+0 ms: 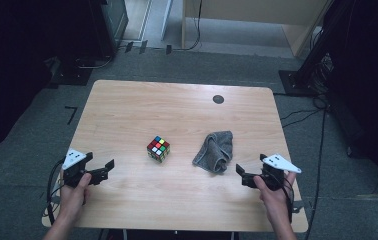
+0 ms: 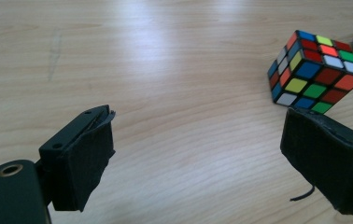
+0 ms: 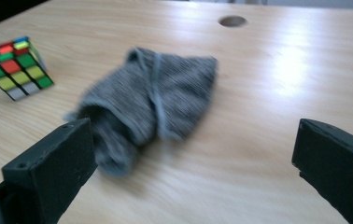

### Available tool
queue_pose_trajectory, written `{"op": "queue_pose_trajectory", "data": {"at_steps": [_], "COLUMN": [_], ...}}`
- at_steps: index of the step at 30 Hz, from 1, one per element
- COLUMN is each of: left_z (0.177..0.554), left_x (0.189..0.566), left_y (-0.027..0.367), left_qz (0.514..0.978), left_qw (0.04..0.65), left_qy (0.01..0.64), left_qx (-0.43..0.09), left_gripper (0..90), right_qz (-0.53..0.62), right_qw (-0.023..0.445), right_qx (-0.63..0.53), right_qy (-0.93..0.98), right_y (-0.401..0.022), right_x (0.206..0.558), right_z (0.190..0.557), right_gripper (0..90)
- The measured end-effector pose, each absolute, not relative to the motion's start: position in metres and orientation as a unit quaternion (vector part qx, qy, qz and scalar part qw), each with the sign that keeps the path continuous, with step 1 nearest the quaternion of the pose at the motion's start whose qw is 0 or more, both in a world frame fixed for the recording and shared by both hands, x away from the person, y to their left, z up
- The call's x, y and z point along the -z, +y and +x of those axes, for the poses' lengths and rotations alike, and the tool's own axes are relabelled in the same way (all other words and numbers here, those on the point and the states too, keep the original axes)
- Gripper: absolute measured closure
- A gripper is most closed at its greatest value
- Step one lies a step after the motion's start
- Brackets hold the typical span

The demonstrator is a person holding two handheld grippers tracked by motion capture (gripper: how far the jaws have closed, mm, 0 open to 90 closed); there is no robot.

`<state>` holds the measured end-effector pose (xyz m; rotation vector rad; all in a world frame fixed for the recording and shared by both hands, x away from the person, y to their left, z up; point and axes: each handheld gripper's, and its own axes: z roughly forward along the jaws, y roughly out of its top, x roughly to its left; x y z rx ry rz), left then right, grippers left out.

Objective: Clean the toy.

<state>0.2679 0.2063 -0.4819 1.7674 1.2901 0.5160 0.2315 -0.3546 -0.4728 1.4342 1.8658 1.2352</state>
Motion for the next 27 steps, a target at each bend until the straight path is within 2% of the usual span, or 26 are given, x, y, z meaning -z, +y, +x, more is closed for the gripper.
{"op": "queue_pose_trajectory", "data": {"at_steps": [9,22,27], "left_z": [0.251,0.233,0.225], "left_x": [0.495,0.506,0.510], "left_y": [0.229,0.250,0.259], "left_qz": [0.701,0.714,0.716], "left_qw": [0.413,0.363,0.353], "left_qy": [0.545,0.551,0.559], "left_qx": [-0.202,-0.233,-0.224], "left_gripper": [10.0,10.2,10.3], "right_qz": [0.558,0.582,0.591], "right_qw": [0.234,0.229,0.225], "right_qx": [-0.417,-0.368,-0.357], "right_qy": [0.678,0.688,0.687], "right_y": [-0.396,-0.426,-0.435], "right_x": [0.496,0.515,0.521], "right_z": [0.207,0.180,0.173], "right_gripper": [0.0,0.0,0.0]}}
